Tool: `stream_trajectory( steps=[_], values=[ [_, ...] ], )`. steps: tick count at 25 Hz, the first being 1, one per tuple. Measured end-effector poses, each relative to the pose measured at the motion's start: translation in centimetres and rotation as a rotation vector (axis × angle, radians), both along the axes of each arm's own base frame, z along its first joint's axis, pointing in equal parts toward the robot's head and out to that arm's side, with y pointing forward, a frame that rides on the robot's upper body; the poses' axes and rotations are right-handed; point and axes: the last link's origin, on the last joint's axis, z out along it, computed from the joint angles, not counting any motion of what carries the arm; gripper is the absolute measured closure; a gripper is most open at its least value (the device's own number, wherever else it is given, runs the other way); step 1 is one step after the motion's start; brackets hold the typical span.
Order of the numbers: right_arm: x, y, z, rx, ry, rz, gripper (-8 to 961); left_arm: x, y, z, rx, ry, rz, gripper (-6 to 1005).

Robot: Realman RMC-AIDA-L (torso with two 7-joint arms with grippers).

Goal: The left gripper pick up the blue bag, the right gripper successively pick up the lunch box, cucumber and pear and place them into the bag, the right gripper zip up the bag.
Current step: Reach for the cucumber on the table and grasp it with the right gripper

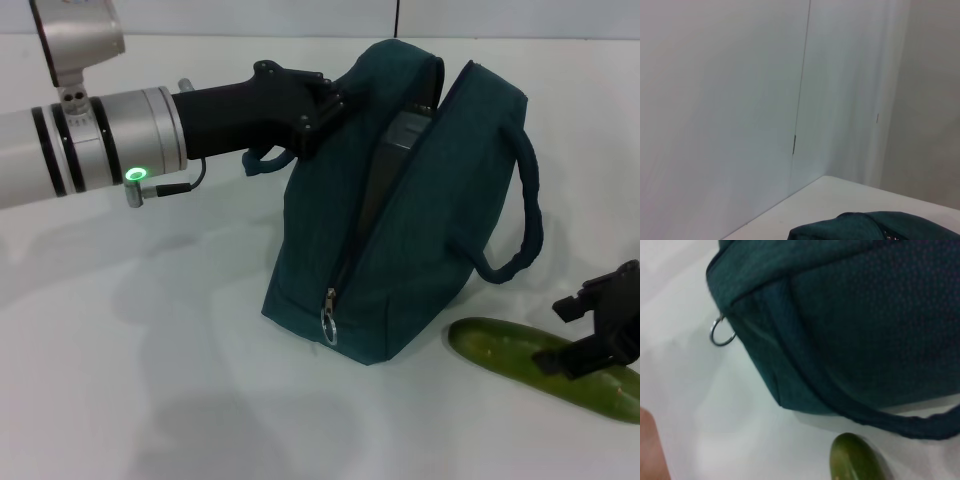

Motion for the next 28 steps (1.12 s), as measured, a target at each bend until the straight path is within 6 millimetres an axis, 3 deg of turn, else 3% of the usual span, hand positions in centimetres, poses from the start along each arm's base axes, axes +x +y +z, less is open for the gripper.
stream_trajectory(
  steps=[15,28],
  values=[
    [-0.8,0.5,-3.2,-0.059,-0.15,0.021,214,-0.1,0.0,0.2,0.005,0.003,-0.002,946],
    [-0.7,1.4,-4.6,-0.084,-0.205,0.008,219,-0.1,0.0,0.2,0.011,0.002,-0.007,946]
  ],
)
